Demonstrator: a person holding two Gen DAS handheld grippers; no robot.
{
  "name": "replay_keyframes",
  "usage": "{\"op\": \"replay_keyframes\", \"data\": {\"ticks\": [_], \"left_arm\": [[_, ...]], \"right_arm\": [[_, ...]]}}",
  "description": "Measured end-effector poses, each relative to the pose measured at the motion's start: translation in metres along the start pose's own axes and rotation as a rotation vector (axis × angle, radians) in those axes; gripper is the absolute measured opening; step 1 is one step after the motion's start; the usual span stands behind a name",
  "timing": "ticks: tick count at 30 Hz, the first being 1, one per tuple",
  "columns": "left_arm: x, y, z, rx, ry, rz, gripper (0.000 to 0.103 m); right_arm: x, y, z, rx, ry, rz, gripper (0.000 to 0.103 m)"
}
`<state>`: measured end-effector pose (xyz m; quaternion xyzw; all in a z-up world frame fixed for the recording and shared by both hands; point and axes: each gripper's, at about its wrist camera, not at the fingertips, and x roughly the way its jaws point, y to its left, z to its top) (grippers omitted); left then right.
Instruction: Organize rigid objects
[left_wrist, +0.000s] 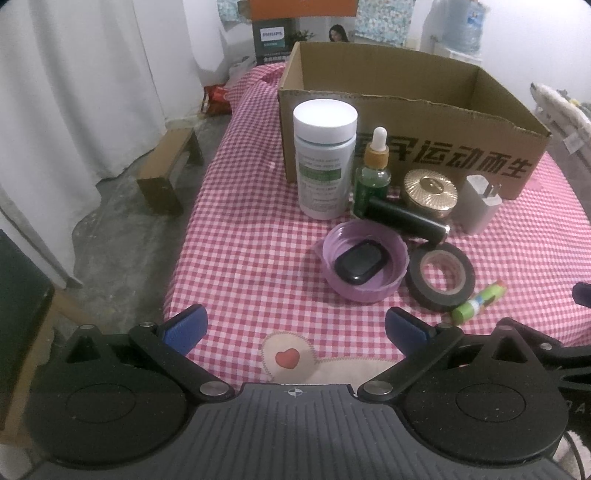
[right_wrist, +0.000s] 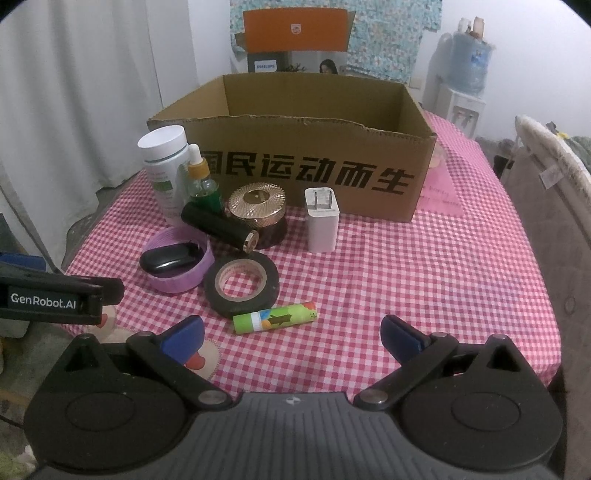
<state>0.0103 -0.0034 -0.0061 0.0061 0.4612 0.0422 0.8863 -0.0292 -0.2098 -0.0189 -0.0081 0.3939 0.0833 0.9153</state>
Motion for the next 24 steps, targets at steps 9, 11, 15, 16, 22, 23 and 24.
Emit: {"op": "replay_keyframes", "data": {"ticks": [9, 11, 15, 16, 22, 23, 24], "left_arm": [[-0.0008, -0.0008, 0.0, 0.007, -0.002, 0.008, 0.103], [-0.0014, -0.0003, -0.0007, 0.009, -0.004, 0.009, 0.103], [-0.0007, -0.0017, -0.0003, 0.012, -0.002, 0.011, 0.103], [-0.0007, -0.0014, -0.0003, 0.012, -0.002, 0.012, 0.103], [-0.0005, -0.0013, -0.0004, 0.014, -0.001, 0.012, 0.103], [-0.0005, -0.0014, -0.0004, 0.014, -0.001, 0.012, 0.103], [-0.0004, -0.0013, -0.0004, 0.015, 0.0, 0.012, 0.103]], "right_arm": [[-0.0006, 0.0003, 0.0004, 0.001, 0.0, 0.002, 0.103], [-0.0001, 0.0004, 0.001, 0.001, 0.002, 0.003, 0.103], [-0.0002, 0.001, 0.0015, -0.002, 0.001, 0.004, 0.103], [-0.0002, 0.0012, 0.0015, -0.003, 0.0, 0.004, 0.103], [0.0002, 0.0012, 0.0014, -0.004, -0.002, 0.005, 0.103], [0.0002, 0.0013, 0.0014, -0.004, -0.002, 0.005, 0.103], [0.0002, 0.0015, 0.0014, -0.004, -0.002, 0.004, 0.103]]}}
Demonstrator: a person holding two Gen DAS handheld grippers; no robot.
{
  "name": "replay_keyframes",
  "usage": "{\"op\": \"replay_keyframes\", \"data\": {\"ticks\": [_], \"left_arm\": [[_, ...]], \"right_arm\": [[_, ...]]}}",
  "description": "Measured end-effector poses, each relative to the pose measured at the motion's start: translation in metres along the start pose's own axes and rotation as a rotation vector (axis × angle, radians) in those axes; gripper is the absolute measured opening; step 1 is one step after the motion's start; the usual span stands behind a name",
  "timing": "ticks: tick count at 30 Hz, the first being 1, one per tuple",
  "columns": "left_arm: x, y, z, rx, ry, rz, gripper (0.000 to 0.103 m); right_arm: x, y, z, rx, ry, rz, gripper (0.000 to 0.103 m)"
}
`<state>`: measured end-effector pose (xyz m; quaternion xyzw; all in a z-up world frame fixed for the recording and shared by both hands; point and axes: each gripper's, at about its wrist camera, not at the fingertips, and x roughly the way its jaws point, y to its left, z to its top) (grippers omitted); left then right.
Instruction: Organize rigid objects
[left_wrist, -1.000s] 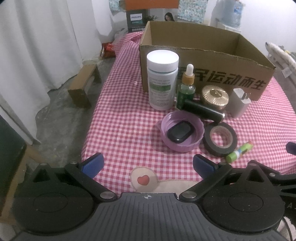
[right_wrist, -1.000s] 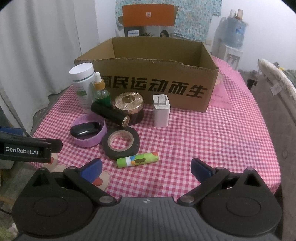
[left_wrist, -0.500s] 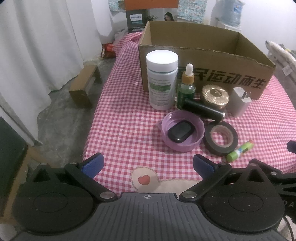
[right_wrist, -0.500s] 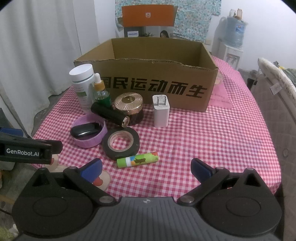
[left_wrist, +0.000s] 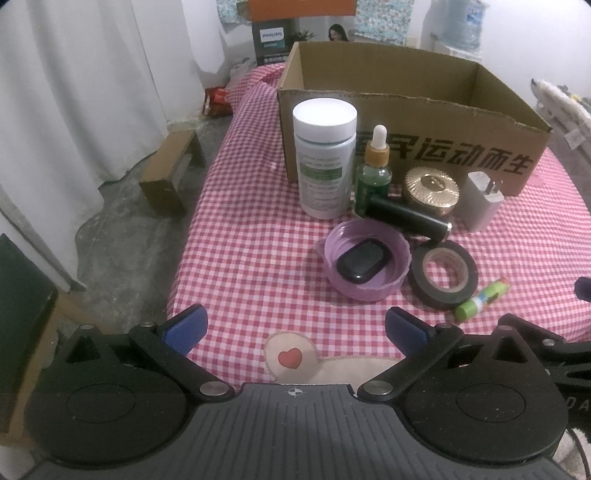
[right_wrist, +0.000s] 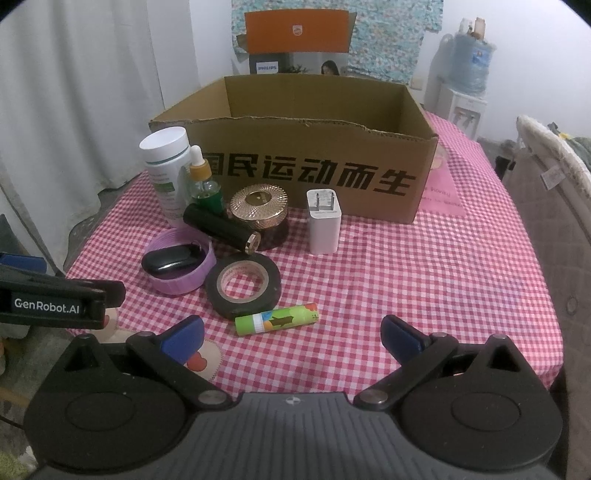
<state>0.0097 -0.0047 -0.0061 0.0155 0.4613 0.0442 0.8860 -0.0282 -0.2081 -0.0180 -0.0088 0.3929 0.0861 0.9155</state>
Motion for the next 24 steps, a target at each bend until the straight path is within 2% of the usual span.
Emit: {"op": "replay_keyframes", "data": {"ticks": [18, 21, 24], "left_arm": [[0.013, -0.006, 0.003, 0.03, 0.018, -0.008, 0.103], [0.009, -0.009, 0.003, 0.053, -0.024, -0.055, 0.103], [0.005, -0.014, 0.004, 0.097, -0.07, -0.158, 0.103]], "right_arm": [[0.011, -0.01, -0.001, 0.028, 0.023, -0.001, 0.103], [0.011, -0.022, 0.0, 0.064, 0.018, 0.008, 0.103], [0.009, -0.039, 0.002, 0.123, 0.01, 0.031, 0.103]]}}
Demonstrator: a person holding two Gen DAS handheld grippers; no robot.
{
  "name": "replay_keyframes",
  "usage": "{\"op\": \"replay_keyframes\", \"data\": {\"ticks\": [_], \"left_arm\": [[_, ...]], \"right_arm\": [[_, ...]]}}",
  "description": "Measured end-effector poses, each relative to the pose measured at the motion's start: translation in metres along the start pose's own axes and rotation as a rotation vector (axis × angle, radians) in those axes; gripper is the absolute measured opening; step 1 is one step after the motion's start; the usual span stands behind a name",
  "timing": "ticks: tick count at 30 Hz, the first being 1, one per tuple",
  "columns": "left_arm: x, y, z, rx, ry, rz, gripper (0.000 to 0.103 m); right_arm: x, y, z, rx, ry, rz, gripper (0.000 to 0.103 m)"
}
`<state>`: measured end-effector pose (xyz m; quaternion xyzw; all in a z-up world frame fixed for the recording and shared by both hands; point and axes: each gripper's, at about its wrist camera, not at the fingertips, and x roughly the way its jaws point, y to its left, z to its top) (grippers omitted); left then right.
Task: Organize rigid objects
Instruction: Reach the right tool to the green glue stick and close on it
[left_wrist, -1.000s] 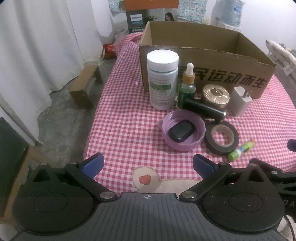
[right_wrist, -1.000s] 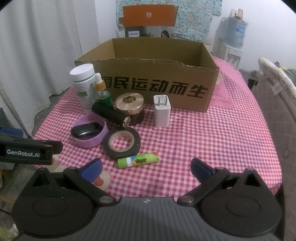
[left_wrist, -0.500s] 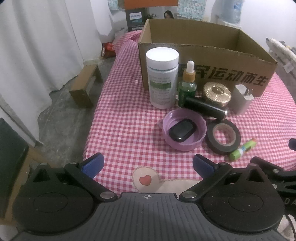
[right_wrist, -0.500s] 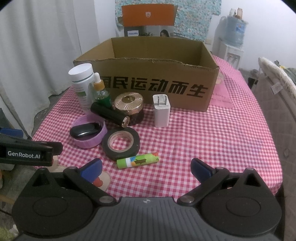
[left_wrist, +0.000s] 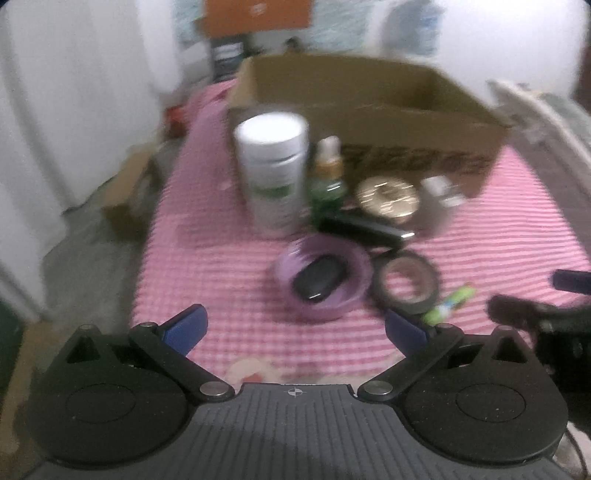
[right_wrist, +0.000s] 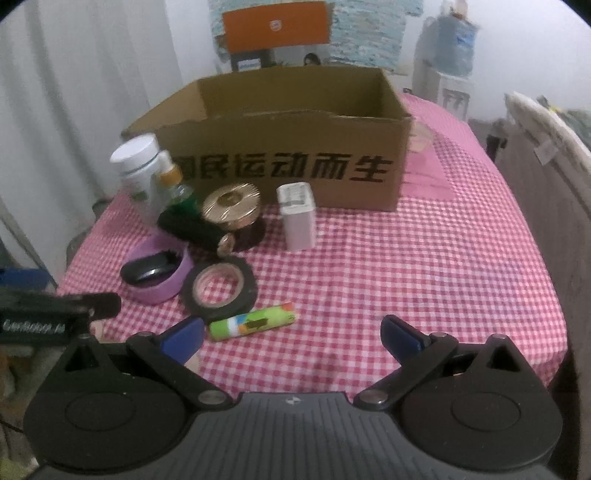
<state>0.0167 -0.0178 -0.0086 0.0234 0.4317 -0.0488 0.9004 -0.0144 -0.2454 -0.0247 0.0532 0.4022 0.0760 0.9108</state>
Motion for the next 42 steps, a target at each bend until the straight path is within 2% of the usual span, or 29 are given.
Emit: {"op": "replay_keyframes", "data": {"ticks": [4, 8, 10, 15, 18, 20, 22, 28, 34, 37, 42], "left_arm": [[-0.002, -0.014, 0.003, 0.104, -0.024, -0.135, 0.101], [-0.001, -0.034, 0.003, 0.223, -0.039, -0.201, 0.094], [0.0, -0.043, 0.002, 0.267, -0.039, -0.224, 0.082], [0.006, -0.062, -0.001, 0.353, -0.018, -0.278, 0.056], [0.011, -0.069, -0.003, 0.394, -0.004, -0.303, 0.046], [0.015, -0.073, -0.003, 0.418, 0.006, -0.311, 0.043], [0.018, -0.076, -0.005, 0.433, 0.015, -0.317, 0.036], [0.031, -0.083, -0.003, 0.445, 0.068, -0.313, 0.022], [0.045, -0.089, 0.001, 0.434, 0.106, -0.285, 0.018], [0.049, -0.089, 0.001, 0.422, 0.118, -0.28, 0.018], [0.058, -0.092, 0.001, 0.414, 0.146, -0.268, 0.017]], "right_arm": [[0.002, -0.025, 0.008, 0.129, 0.027, 0.111, 0.102], [0.019, -0.038, 0.016, 0.225, 0.108, 0.234, 0.086], [0.029, -0.037, 0.016, 0.246, 0.147, 0.254, 0.074], [0.047, -0.039, 0.015, 0.309, 0.215, 0.268, 0.062], [0.057, -0.042, 0.014, 0.335, 0.236, 0.274, 0.052], [0.063, -0.044, 0.015, 0.347, 0.235, 0.278, 0.044], [0.066, -0.044, 0.019, 0.353, 0.233, 0.278, 0.04], [0.077, -0.043, 0.027, 0.311, 0.231, 0.293, 0.025], [0.089, -0.042, 0.033, 0.289, 0.22, 0.312, 0.023], [0.083, -0.046, 0.036, 0.295, 0.219, 0.313, 0.023], [0.078, -0.051, 0.028, 0.299, 0.251, 0.331, 0.024]]}}
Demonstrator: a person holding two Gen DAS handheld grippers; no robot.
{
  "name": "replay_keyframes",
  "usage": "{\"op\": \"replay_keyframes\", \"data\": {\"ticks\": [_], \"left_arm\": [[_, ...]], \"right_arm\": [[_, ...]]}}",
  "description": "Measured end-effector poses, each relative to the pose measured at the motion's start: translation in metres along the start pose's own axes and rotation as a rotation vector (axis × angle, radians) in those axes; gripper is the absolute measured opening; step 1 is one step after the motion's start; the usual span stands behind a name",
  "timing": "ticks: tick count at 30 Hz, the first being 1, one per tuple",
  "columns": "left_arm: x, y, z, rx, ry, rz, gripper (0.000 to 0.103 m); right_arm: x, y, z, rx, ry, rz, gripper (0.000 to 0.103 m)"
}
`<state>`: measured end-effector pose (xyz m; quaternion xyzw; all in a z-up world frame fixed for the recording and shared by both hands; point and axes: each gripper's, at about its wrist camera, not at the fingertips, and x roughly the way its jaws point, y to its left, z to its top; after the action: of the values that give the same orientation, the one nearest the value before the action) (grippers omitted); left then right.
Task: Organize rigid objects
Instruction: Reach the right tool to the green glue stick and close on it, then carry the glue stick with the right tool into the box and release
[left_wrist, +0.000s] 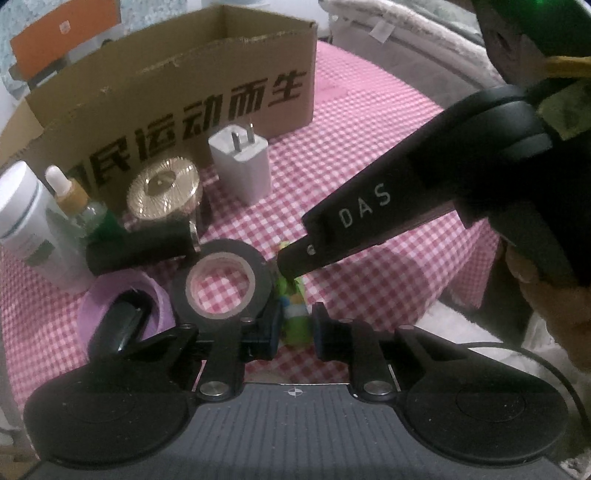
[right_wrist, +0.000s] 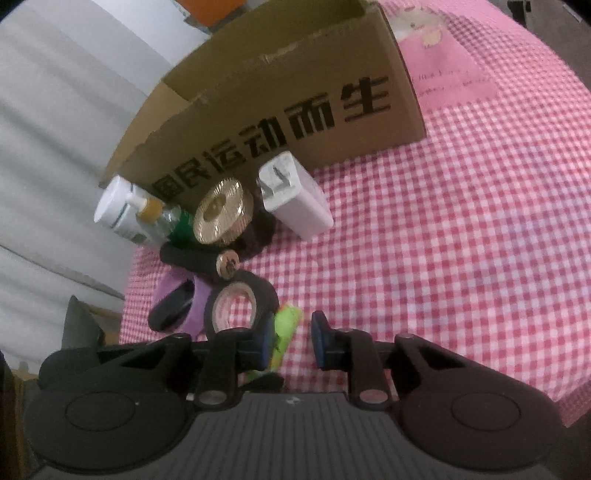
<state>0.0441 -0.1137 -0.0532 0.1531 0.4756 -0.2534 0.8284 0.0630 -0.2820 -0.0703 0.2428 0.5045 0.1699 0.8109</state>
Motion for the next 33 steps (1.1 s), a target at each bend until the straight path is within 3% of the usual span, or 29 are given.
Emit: {"op": "replay_keyframes", "data": {"ticks": [9, 18, 23, 26, 33], "left_arm": [[0.001, -0.005, 0.003, -0.001, -0.051, 0.013, 0.016], [-0.065, 0.001, 0.019, -0.003, -0.24, 0.088, 0.016], [-0.101, 0.035, 0.052, -0.044, -0.335, 0.168, 0.016], [-0.108, 0.061, 0.077, -0.072, -0.336, 0.208, 0.016], [-0.062, 0.122, 0.136, -0.13, -0.205, 0.253, 0.016]], "right_arm": [[0.003, 0.008, -0.003, -0.024, -0.024, 0.011, 0.022], [-0.058, 0.046, 0.013, -0.119, -0.166, 0.066, 0.022], [-0.08, 0.093, 0.058, -0.248, -0.239, 0.138, 0.022], [-0.076, 0.116, 0.098, -0.304, -0.24, 0.179, 0.022], [-0.001, 0.13, 0.209, -0.19, -0.05, 0.252, 0.022]]}}
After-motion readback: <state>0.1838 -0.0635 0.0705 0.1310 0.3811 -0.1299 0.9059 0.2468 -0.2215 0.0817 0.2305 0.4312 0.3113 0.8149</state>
